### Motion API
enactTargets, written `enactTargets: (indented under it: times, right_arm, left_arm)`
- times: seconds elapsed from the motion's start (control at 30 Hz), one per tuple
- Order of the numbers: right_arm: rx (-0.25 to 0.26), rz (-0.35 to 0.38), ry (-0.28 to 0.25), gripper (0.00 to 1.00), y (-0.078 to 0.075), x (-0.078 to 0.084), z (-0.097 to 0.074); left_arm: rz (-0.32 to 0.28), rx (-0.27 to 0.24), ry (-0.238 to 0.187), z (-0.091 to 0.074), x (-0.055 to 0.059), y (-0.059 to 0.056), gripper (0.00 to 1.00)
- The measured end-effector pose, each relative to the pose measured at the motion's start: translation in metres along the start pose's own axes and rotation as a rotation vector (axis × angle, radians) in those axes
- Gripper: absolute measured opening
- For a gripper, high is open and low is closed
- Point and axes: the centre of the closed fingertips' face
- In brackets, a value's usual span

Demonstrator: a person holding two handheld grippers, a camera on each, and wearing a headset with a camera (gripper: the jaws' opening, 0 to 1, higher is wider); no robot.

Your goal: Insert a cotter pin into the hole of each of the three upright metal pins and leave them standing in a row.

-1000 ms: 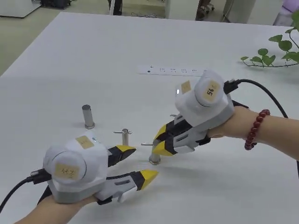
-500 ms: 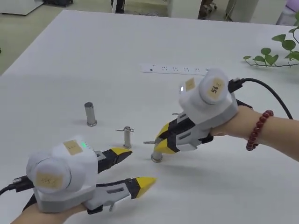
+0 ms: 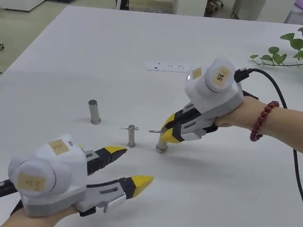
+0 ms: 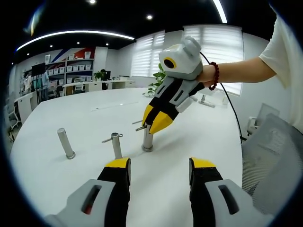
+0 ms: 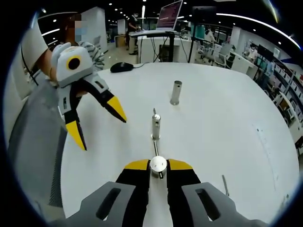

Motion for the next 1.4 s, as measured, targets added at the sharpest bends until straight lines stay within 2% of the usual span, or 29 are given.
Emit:
enactTargets:
  times: [0.13, 0.33, 0.4, 0.77, 0.97, 1.03, 1.2, 1.4]
  right_arm:
    - [0.005, -0.002, 0.011, 0.13, -0.003, 0.003, 0.002]
    - [-0.004, 0.005, 0.0, 0.13, -0.007, 0.002, 0.002]
    - [-0.01, -0.032, -0.002, 0.13, -0.005, 0.002, 0.002]
    - [-0.027, 0.006, -0.009, 0.15, -0.007, 0.003, 0.003]
    - [-0.032, 0.059, -0.037, 0.19, -0.009, 0.003, 0.003]
    - [-0.036, 0.071, -0.053, 0.21, -0.009, -0.001, 0.0]
    - [-0.044, 0.142, -0.139, 0.28, -0.009, -0.021, -0.008]
    - [-0.022, 0.176, -0.209, 0.31, -0.011, -0.048, -0.005]
  left_arm:
    - [-0.009, -0.006, -0.004, -0.004, 0.0, 0.002, 0.49]
    - [-0.014, -0.015, -0.007, -0.009, 0.0, 0.003, 0.5]
    - [-0.014, -0.015, -0.008, -0.01, 0.0, 0.003, 0.5]
    - [-0.001, -0.023, -0.002, -0.013, 0.002, 0.005, 0.52]
    - [0.005, -0.025, 0.002, -0.016, 0.003, 0.005, 0.54]
    - [0.0, -0.025, 0.0, -0.017, 0.003, 0.006, 0.55]
    - [-0.001, -0.033, 0.0, -0.024, 0.003, 0.008, 0.59]
    - [-0.029, -0.04, -0.004, -0.035, 0.005, 0.009, 0.67]
Point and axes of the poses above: the centre of the closed fingertips' face, and the gripper's own axes: z roughly forward along the fingers, y roughly to its left, x roughly out of its underside, and after that the axes turned 10 degrees about y, right-handed
